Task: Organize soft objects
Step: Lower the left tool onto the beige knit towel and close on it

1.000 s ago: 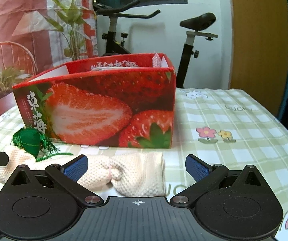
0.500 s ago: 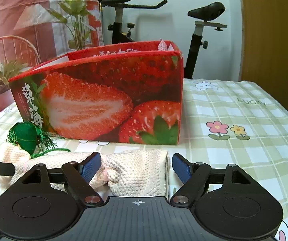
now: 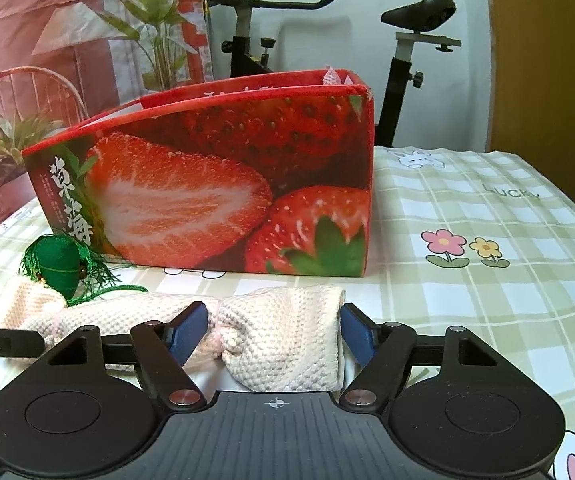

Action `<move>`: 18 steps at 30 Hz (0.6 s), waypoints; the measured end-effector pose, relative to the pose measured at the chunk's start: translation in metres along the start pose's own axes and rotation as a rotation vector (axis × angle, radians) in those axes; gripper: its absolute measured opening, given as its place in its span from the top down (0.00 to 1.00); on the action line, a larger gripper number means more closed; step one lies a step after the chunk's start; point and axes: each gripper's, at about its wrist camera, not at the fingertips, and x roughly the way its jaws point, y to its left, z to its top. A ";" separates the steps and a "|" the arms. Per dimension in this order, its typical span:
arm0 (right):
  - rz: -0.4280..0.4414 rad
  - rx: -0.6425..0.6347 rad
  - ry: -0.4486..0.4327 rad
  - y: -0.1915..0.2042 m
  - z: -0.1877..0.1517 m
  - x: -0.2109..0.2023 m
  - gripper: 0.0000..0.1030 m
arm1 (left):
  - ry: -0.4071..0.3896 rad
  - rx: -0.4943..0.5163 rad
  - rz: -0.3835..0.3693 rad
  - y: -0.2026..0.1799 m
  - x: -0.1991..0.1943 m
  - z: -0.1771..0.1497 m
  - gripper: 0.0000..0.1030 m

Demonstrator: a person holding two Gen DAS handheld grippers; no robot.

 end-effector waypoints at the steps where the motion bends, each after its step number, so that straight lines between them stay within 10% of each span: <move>1: 0.001 -0.002 -0.001 0.000 0.000 0.000 0.35 | 0.002 0.009 0.003 -0.001 0.000 0.000 0.25; 18: 0.056 -0.039 -0.013 0.005 -0.001 -0.004 0.59 | -0.015 -0.073 -0.011 0.013 -0.005 -0.001 0.43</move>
